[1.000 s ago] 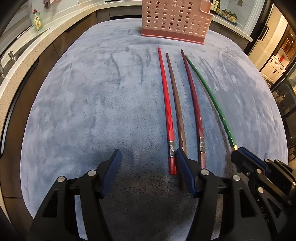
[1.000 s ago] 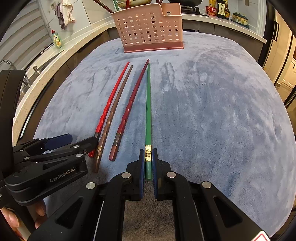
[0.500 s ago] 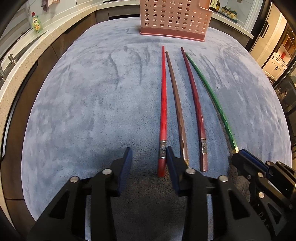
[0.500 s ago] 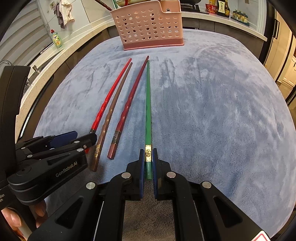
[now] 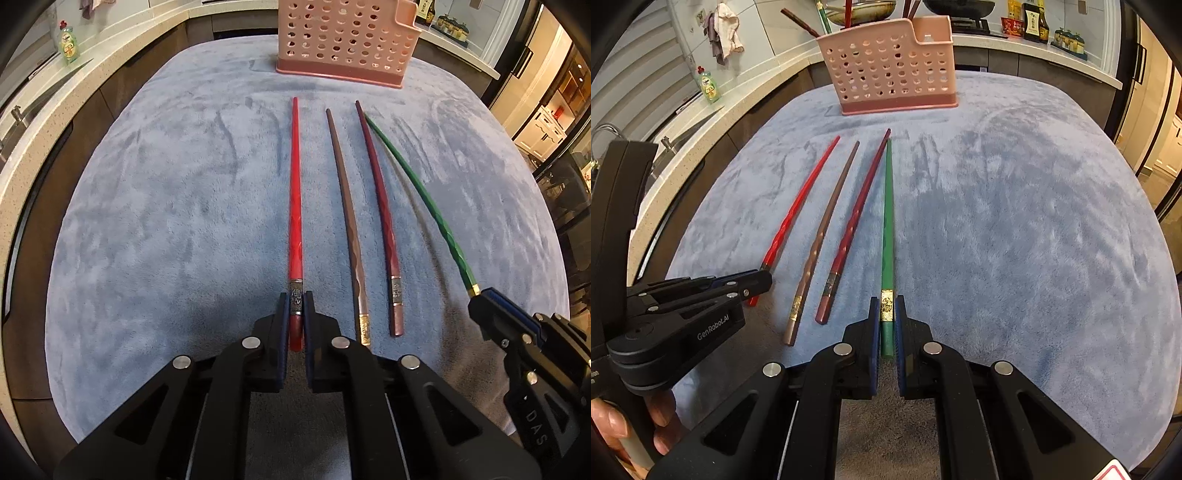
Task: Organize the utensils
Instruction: 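Lift the green and red chopsticks and lower them into the pink holder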
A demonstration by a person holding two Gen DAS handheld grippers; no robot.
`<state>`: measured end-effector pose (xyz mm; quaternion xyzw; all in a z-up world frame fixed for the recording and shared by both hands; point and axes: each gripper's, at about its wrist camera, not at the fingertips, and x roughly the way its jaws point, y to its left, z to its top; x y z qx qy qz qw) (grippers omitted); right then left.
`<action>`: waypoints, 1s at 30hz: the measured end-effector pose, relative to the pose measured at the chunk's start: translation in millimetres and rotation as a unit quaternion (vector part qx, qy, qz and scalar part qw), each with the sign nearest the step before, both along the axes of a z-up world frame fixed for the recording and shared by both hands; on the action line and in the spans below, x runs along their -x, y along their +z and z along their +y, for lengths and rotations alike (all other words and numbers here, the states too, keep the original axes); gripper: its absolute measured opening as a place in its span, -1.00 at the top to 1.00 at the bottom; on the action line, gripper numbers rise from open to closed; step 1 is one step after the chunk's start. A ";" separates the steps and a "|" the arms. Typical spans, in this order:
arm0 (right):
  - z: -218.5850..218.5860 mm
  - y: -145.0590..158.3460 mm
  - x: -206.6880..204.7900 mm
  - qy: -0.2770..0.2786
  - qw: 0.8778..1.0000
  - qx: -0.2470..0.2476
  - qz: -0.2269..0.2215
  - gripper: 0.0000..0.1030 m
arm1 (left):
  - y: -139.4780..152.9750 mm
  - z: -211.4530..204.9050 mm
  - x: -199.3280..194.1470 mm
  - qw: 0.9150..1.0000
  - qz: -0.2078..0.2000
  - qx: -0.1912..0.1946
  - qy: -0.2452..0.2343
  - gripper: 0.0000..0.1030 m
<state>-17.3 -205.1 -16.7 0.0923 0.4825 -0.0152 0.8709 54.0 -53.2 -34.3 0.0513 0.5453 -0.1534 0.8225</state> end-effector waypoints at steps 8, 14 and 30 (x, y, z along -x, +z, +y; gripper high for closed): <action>-7.3 35.9 -0.6 -0.006 0.999 0.005 -0.041 0.86 | 29.4 1.3 2.3 1.000 -0.024 0.016 -0.004 0.87; -14.2 69.1 -3.8 -0.010 0.997 0.012 -0.080 0.86 | 55.1 3.7 2.7 0.999 -0.041 0.035 -0.004 0.87; -39.7 141.7 -34.6 -0.032 0.986 0.019 -0.160 0.87 | 133.8 15.2 -36.2 0.991 -0.095 0.089 0.007 0.87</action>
